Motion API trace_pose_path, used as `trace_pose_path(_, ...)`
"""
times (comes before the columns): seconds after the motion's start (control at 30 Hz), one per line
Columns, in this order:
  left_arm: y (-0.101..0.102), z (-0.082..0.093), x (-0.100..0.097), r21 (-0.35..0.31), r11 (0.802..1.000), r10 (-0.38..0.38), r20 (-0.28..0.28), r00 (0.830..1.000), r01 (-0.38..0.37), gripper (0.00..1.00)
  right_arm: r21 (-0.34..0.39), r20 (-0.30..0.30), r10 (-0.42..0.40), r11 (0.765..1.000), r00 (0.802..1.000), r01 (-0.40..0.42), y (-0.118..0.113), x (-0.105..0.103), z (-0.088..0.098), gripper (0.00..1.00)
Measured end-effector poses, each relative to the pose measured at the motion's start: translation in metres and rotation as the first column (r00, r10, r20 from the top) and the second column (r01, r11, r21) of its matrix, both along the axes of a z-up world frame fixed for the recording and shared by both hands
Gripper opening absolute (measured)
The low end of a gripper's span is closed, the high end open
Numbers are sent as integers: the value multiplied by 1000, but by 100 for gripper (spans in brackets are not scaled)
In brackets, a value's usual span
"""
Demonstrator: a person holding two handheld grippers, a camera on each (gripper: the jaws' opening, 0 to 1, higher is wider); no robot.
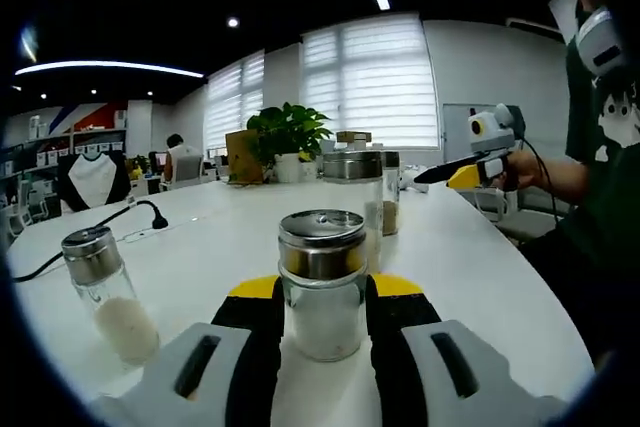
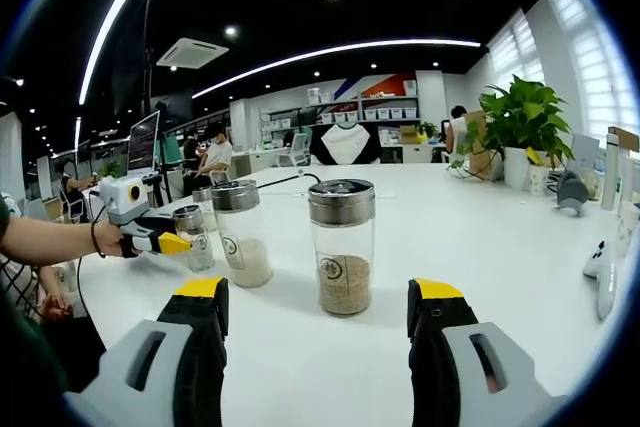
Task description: Rotate the seasoning bottle until the label or dispensing opening points toward the visible target arrow and the bottle remains upright within the marked orientation range
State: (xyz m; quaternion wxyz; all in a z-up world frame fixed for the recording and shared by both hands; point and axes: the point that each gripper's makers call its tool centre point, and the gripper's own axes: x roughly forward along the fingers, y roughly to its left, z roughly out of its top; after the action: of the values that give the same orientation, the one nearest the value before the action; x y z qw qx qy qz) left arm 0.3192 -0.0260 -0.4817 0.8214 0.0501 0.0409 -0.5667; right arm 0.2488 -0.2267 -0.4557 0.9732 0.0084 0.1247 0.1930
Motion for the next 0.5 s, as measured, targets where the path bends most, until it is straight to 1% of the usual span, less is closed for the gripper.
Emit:
trace_pose_path(0.2,0,0,0,0,999,-41,-13,999,41,34,11,-6,-1,1000,1000,1,-1,0,-1,74)
trace_pose_path(0.33,0,0,0,-8,999,-52,-8,999,52,34,5,-10,1,1000,1000,-1,-1,0,0,74)
trace_pose_path(0.4,0,0,0,-8,999,-54,-9,999,54,34,3,-2,0,1000,1000,0,-2,1,3,74)
trace_pose_path(0.5,0,0,0,-6,998,-55,-20,998,55,34,1,-2,-2,1000,1000,2,-3,1,2,74)
